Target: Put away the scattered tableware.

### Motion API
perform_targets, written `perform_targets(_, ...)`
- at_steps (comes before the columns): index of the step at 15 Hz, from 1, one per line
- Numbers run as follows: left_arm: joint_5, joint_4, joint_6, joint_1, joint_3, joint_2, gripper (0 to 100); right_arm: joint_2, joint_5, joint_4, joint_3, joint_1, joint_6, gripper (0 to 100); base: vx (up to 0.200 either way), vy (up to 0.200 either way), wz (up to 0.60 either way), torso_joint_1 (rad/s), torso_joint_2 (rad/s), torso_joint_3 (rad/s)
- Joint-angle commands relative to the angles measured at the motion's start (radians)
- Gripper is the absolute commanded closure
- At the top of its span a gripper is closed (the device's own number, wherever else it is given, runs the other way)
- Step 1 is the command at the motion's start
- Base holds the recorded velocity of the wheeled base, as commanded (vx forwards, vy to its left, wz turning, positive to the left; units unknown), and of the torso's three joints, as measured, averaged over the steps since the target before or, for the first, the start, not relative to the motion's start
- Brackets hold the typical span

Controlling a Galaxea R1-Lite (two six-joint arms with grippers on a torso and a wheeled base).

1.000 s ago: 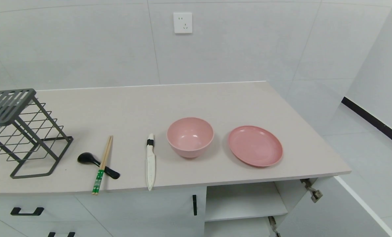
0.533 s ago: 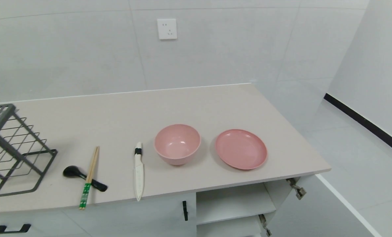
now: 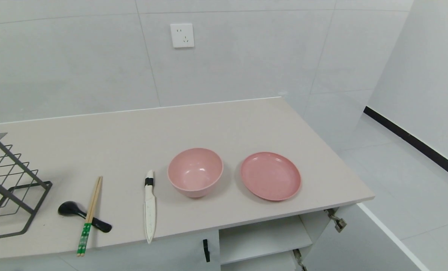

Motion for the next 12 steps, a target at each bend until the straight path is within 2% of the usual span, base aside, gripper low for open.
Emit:
perform_targets(1, -0.001, 0.000, 0.000, 0.000, 0.000, 0.001, 0, 0.000, 0.000, 0.000, 0.000, 0.000, 0.000, 0, 0.000, 0.000, 0.00, 0.000, 0.00, 0.000)
perform_targets(9, -0.002, 0.000, 0.001, 0.000, 0.000, 0.001, 0, 0.000, 0.003, 0.001, 0.000, -0.001, -0.009, 0, 0.000, 0.000, 0.00, 0.000, 0.00, 0.000)
perform_targets(10, -0.002, -0.002, -0.002, 0.000, 0.000, 0.001, 0, 0.000, 0.003, -0.051, -0.020, -0.001, 0.005, 0, 0.000, 0.000, 0.00, 0.000, 0.00, 0.000)
perform_targets(11, -0.002, -0.002, -0.002, 0.000, 0.000, 0.001, 0, 0.010, 0.005, -0.112, -0.117, -0.008, 0.005, 0, 0.000, 0.000, 0.00, 0.000, 0.00, 0.000)
perform_targets(12, -0.002, -0.002, -0.002, 0.000, 0.000, 0.001, 0, 0.010, 0.005, -0.112, -0.117, -0.008, 0.005, 0, 0.000, 0.000, 0.00, 0.000, 0.00, 0.000)
